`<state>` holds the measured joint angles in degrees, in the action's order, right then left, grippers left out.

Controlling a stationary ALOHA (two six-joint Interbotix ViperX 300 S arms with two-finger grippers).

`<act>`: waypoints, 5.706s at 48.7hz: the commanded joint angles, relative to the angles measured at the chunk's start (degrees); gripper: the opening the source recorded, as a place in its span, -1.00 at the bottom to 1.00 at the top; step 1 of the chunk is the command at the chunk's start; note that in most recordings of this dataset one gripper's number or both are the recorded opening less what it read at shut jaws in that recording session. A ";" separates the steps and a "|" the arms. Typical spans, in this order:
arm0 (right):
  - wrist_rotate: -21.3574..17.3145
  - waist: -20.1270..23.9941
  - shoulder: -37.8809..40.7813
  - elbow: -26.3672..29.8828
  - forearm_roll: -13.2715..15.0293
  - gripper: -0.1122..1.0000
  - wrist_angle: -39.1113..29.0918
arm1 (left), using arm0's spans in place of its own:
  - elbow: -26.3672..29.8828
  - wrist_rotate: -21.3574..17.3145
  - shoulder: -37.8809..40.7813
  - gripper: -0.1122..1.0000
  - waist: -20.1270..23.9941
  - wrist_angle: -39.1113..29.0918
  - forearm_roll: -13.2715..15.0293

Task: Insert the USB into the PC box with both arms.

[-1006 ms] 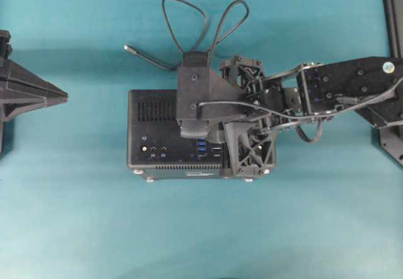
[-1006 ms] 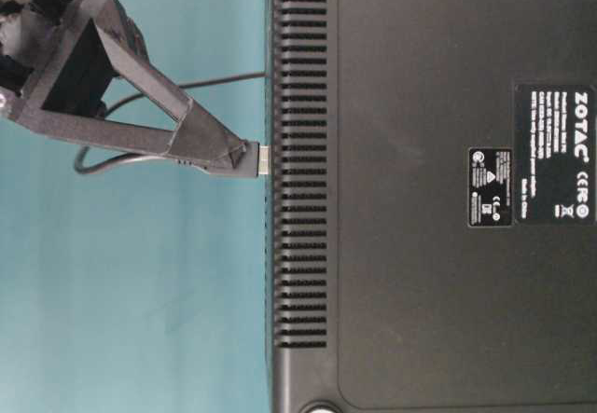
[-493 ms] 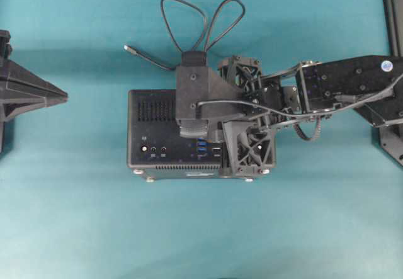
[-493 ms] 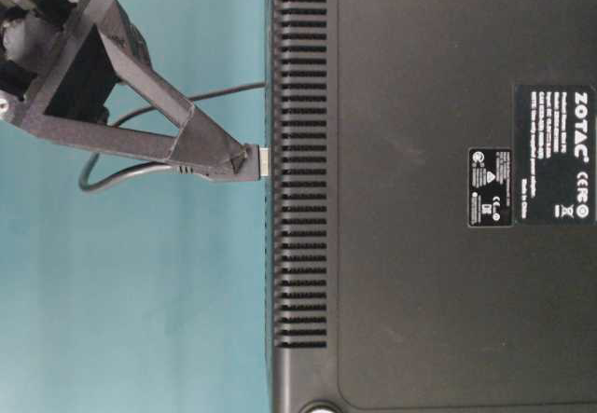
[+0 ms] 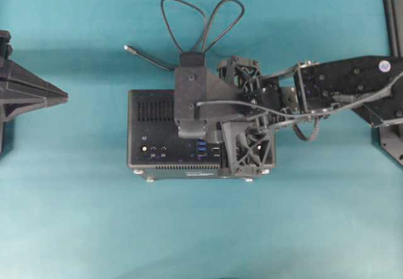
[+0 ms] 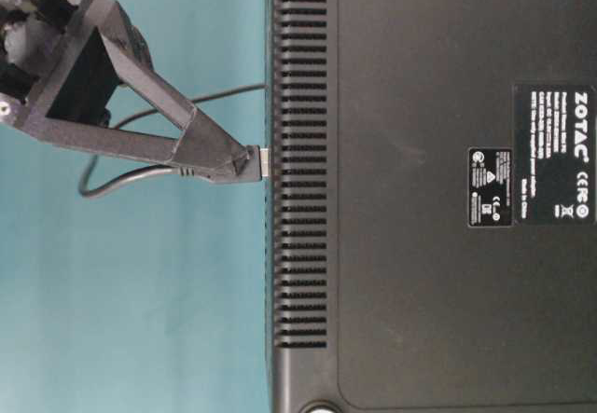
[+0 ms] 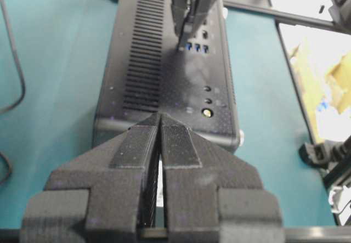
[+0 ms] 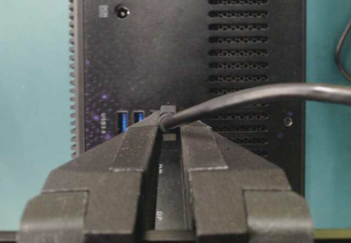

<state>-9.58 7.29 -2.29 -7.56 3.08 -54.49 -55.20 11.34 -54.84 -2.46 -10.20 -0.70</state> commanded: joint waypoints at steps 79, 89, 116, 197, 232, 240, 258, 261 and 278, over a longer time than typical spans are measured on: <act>-0.18 1.05 -2.81 0.97 0.62 0.14 -0.26 | 0.26 1.93 -1.14 -0.80 -0.18 0.35 -0.09; -0.18 0.97 -3.08 1.41 1.41 0.18 0.18 | 0.26 2.02 -1.14 -0.80 -0.18 0.35 -0.09; -0.70 -0.09 -2.90 2.46 1.76 -0.16 0.09 | 0.09 2.29 -0.97 -0.80 -0.18 0.53 -0.09; -0.88 1.93 -0.44 1.93 -4.22 -0.62 0.79 | -0.62 2.55 -1.23 -0.80 -0.09 0.53 -0.09; -0.88 2.20 -1.14 1.14 -5.27 -0.62 -0.70 | -1.23 3.34 -1.76 -0.80 -0.09 0.97 -0.09; -0.88 2.55 -1.05 1.23 -5.98 -0.62 -0.62 | -1.49 3.87 -1.76 -0.80 -0.18 1.49 -0.09; -0.62 -0.70 -1.14 1.05 -3.52 -0.62 -1.58 | -1.23 3.69 -1.85 -0.80 -0.18 1.49 -0.09; -0.62 -0.97 -1.05 1.14 -3.08 -0.62 -1.32 | -1.32 3.69 -1.85 -0.80 -0.18 1.49 0.00; -1.05 1.85 0.62 1.14 -6.06 -0.62 -0.35 | -1.41 3.69 -1.85 -0.80 -0.18 1.58 -0.09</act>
<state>-9.93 6.77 -2.29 -6.24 -1.14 -54.84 -57.39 15.12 -56.95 -2.46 -9.23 -0.70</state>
